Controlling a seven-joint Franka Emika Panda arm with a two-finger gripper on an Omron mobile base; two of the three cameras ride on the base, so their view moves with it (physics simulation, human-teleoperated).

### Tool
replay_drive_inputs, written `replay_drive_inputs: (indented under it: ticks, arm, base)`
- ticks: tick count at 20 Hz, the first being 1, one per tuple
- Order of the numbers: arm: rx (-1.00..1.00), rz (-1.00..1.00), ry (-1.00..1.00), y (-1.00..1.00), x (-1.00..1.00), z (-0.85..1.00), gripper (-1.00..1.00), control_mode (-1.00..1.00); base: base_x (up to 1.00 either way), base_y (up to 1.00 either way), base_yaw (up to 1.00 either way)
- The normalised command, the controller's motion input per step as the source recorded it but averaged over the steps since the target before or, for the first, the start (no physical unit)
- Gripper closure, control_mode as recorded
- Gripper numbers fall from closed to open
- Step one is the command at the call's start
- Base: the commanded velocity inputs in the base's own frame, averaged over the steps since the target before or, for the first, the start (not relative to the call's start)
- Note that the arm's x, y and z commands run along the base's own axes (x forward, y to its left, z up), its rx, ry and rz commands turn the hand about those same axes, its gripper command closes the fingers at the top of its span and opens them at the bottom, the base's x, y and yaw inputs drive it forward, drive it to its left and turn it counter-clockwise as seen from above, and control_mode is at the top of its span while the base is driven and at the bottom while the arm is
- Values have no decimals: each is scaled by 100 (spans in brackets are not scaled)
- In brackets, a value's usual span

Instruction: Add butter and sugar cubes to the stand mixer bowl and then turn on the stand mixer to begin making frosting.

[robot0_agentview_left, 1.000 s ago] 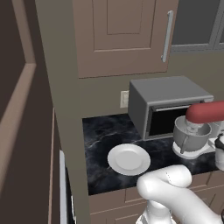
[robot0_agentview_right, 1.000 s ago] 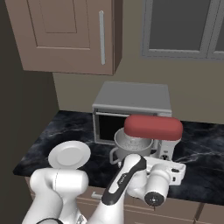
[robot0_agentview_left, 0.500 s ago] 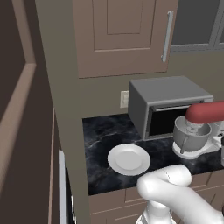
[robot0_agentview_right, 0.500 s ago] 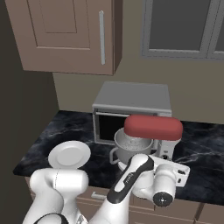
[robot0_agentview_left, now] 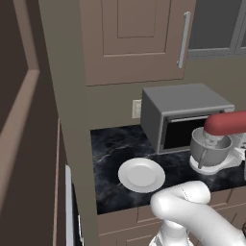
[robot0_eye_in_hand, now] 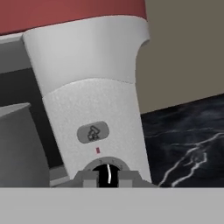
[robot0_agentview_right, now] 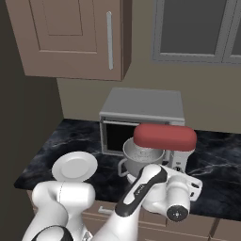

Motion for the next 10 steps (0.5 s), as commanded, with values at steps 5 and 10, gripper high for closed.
replay_drive_inputs:
  ticks: [5,10]
  arm:
    - [14,0,4,8,0,0,100,-100]
    - [17,1,5,0,0,0,100,-100]
  base:
    - [0,0,0]
    - [0,0,0]
